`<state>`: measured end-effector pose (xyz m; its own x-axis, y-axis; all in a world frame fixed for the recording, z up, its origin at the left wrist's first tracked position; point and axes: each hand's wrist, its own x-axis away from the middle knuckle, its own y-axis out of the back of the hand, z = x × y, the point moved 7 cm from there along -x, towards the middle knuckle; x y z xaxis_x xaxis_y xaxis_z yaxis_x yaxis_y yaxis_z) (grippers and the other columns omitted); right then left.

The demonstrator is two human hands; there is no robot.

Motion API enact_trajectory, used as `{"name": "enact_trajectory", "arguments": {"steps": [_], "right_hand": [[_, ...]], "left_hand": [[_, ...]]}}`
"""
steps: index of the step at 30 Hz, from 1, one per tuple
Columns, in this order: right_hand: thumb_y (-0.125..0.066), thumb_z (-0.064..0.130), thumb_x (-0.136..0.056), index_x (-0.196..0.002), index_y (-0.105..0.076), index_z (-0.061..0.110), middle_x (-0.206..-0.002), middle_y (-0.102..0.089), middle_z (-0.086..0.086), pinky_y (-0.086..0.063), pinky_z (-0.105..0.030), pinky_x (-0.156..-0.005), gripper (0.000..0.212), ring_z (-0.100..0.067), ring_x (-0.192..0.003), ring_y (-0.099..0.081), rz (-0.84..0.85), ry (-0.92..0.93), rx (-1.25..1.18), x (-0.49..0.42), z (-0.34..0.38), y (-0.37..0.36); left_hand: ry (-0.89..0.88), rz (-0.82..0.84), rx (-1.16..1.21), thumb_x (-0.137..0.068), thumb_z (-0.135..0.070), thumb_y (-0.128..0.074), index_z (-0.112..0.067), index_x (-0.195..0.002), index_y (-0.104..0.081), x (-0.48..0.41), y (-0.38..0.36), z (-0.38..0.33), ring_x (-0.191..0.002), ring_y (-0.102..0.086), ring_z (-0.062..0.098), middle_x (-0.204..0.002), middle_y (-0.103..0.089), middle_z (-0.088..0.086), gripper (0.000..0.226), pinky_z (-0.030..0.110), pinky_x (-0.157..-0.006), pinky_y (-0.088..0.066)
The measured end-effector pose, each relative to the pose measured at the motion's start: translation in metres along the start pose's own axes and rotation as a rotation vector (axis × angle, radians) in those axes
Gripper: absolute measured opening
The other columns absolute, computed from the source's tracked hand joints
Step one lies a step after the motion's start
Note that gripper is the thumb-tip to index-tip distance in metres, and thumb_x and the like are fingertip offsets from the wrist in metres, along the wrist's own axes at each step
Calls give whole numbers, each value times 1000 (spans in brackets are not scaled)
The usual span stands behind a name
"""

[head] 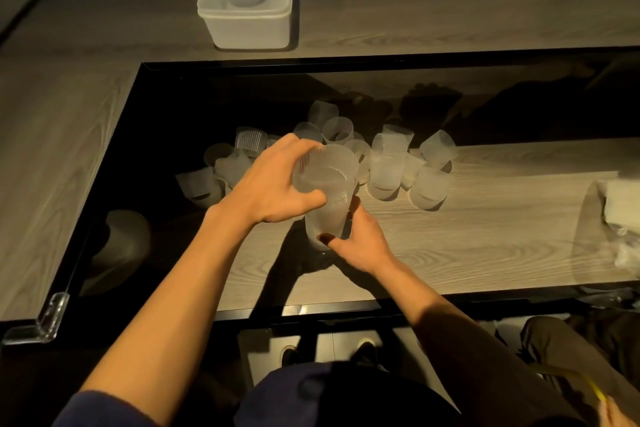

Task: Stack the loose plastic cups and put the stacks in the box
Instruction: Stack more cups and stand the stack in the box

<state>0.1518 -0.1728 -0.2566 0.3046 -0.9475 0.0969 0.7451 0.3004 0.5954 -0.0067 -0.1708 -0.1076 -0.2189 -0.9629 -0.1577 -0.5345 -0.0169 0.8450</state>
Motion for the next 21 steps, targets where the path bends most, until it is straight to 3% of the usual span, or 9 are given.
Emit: {"name": "enact_trajectory", "arguments": {"steps": [10, 16, 21], "right_hand": [[-89, 32, -73, -143, -38, 32, -129, -61, 4, -56, -38, -94, 86, -18, -119, -59, -2, -13, -23, 0, -2, -1], [-84, 40, -76, -143, -43, 28, -132, -58, 7, -54, -40, -97, 80, -13, -121, -56, -14, 51, -14, 1, 2, 3], [-83, 48, -72, -144, -39, 33, -134, -58, 11, -55, -40, -97, 85, -11, -123, -56, -13, 33, -32, 1, 1, 0]], "left_hand": [[-2, 4, 65, -68, -47, -73, -24, -139, -50, -2, -7, -4, -104, -42, 5, -116, -44, -10, 78, 15, -82, -39], [14, 82, 45, -70, -48, -78, -23, -143, -46, 0, -21, 5, -104, -38, 2, -118, -41, -8, 84, 11, -82, -32], [88, 194, 71, -76, -58, -78, -20, -156, -28, 4, -36, 15, -128, -35, 9, -147, -36, -2, 102, 23, -104, -31]]}}
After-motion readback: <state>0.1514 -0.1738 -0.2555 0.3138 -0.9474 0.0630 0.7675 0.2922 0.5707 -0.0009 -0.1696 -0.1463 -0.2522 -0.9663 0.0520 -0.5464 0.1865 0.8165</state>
